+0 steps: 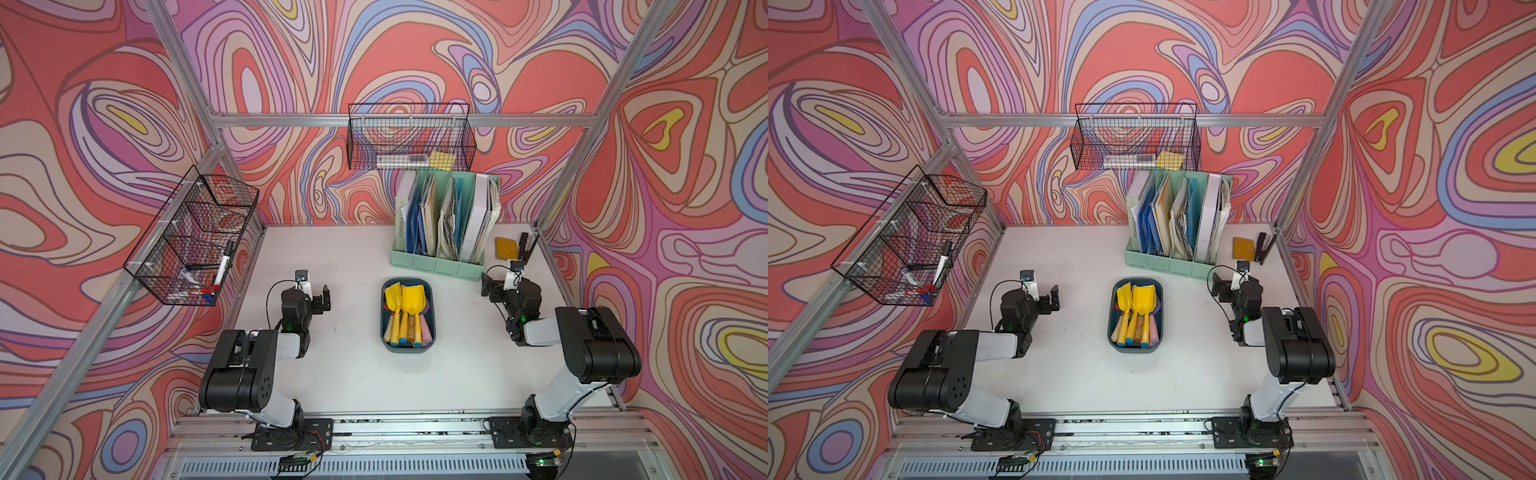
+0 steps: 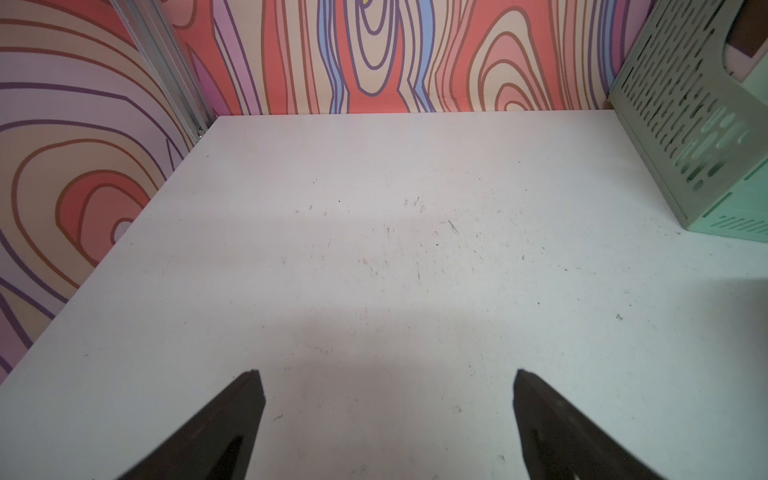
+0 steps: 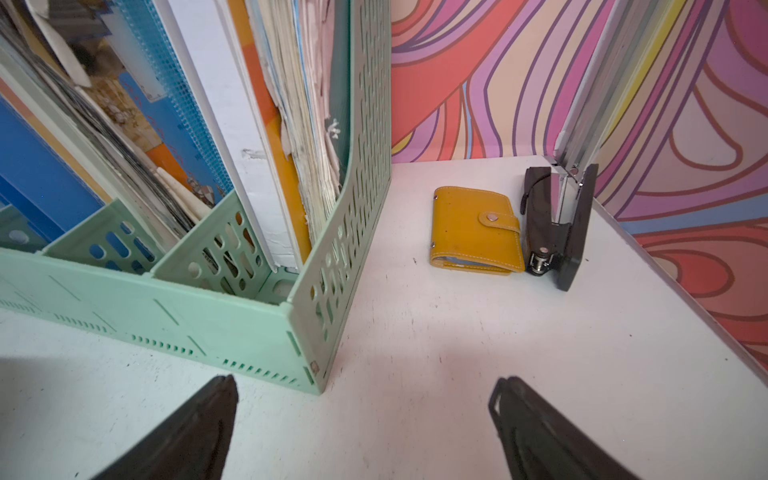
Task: Put the shovel into the storage box
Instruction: Reset both arms
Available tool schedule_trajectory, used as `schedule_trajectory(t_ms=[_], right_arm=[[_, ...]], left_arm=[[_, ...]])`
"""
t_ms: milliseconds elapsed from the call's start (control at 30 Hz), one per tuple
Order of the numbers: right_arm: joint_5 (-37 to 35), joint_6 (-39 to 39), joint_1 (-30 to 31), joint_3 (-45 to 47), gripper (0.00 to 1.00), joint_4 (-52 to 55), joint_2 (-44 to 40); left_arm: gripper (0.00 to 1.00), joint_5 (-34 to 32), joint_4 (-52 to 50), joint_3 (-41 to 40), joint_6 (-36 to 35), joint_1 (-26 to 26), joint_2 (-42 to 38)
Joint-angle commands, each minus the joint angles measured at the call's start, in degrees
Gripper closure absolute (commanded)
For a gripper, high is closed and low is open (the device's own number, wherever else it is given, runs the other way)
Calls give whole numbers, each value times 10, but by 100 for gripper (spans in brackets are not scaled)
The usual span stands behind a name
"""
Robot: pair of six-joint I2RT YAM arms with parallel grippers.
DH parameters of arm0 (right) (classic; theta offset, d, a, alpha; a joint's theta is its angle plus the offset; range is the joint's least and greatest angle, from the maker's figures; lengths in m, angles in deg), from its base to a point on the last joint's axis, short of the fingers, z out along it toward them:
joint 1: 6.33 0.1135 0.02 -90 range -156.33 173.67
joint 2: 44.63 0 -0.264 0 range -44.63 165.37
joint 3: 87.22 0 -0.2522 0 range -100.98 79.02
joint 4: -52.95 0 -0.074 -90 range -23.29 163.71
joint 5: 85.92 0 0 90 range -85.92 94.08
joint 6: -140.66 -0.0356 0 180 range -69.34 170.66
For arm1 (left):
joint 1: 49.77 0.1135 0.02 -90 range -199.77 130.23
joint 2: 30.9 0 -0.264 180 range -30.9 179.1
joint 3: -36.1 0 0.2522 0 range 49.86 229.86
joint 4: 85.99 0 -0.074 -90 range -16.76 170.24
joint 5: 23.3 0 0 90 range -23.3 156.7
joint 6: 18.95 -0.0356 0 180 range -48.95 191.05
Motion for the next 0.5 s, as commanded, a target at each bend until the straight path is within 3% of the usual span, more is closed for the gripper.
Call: schedule_trajectory(t_ms=[0, 467], right_arm=[[6, -4, 0, 4, 2, 6, -4], [6, -4, 0, 4, 2, 6, -4]], left_arm=[[1, 11, -1, -4, -6, 1, 0], [1, 12, -5, -3, -7, 1, 0]])
